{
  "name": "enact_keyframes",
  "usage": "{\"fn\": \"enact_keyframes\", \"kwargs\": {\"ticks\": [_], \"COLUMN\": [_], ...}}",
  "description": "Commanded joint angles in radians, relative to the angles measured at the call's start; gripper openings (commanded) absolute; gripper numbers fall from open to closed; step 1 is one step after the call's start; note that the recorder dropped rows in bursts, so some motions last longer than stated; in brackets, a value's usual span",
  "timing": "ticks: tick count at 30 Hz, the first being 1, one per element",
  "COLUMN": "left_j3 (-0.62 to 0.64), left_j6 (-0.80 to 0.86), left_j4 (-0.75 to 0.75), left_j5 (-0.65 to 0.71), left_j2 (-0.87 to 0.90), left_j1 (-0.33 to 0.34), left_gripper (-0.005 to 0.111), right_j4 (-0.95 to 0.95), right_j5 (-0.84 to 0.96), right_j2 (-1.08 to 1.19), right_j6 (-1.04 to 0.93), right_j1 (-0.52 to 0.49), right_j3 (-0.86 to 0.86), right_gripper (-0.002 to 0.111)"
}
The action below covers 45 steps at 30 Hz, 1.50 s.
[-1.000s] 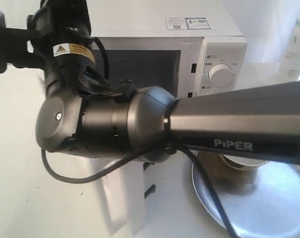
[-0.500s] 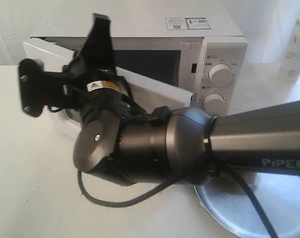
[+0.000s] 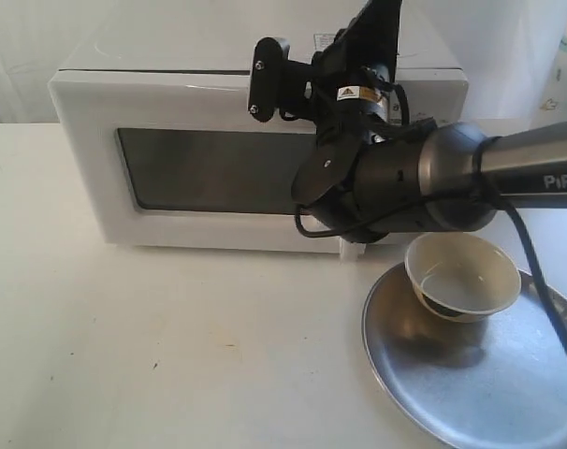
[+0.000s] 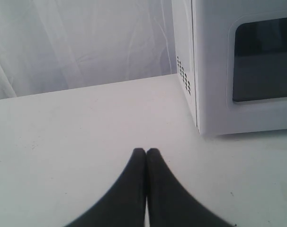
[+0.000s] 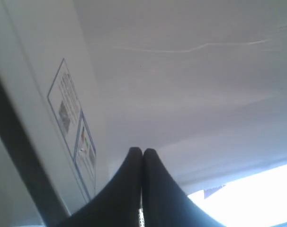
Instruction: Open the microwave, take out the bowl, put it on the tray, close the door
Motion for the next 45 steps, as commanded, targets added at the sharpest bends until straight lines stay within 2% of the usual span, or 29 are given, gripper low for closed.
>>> {"fn": "enact_keyframes", "kwargs": {"ticks": [1,5,7,10,13,14,17,19,20,22,25,31,40,42,45], "left_j3": [-0.003,-0.003,-0.003,-0.003,-0.003,-0.003,-0.003,-0.003,-0.003,-0.003,-0.003,-0.003,-0.003,-0.003,-0.003], "left_j6": [0.0,0.0,0.0,0.0,0.0,0.0,0.0,0.0,0.0,0.0,0.0,0.0,0.0,0.0,0.0], "left_j4": [-0.008,-0.008,-0.008,-0.008,-0.008,-0.008,-0.008,-0.008,-0.008,-0.008,-0.008,-0.008,-0.008,-0.008,-0.008], "left_j5": [-0.004,-0.004,-0.004,-0.004,-0.004,-0.004,-0.004,-0.004,-0.004,-0.004,-0.004,-0.004,-0.004,-0.004,-0.004], "left_j2": [-0.002,-0.002,-0.002,-0.002,-0.002,-0.002,-0.002,-0.002,-0.002,-0.002,-0.002,-0.002,-0.002,-0.002,-0.002], "left_j1": [-0.006,-0.006,-0.006,-0.006,-0.006,-0.006,-0.006,-0.006,-0.006,-0.006,-0.006,-0.006,-0.006,-0.006,-0.006], "left_gripper": [0.0,0.0,0.0,0.0,0.0,0.0,0.0,0.0,0.0,0.0,0.0,0.0,0.0,0.0,0.0], "right_j4": [-0.005,-0.252,-0.293,-0.276,-0.232,-0.217,-0.221,-0.208,-0.202,-0.203,-0.197,-0.197,-0.201,-0.199,-0.131], "right_j5": [-0.037,-0.035,-0.038,-0.072,-0.056,0.015,0.199,0.41,0.654,0.825,0.874,0.884,0.847,0.858,0.895], "right_j2": [0.004,0.004,0.004,0.001,-0.034,-0.094,-0.271,-0.456,-0.613,-0.818,-1.035,-1.282,-1.436,-1.483,-1.549], "right_j6": [0.054,0.176,0.182,0.186,0.304,0.4,0.486,0.551,0.643,0.725,0.872,0.887,0.862,0.862,0.917], "right_j1": [-0.071,-0.071,-0.073,-0.058,-0.029,-0.003,0.024,0.028,0.018,0.011,0.011,0.011,0.008,-0.021,-0.13], "right_j3": [0.005,0.003,0.001,0.001,0.008,0.041,0.14,0.242,0.308,0.388,0.459,0.46,0.46,0.46,0.466], "right_gripper": [0.0,0.0,0.0,0.0,0.0,0.0,0.0,0.0,0.0,0.0,0.0,0.0,0.0,0.0,0.0]}}
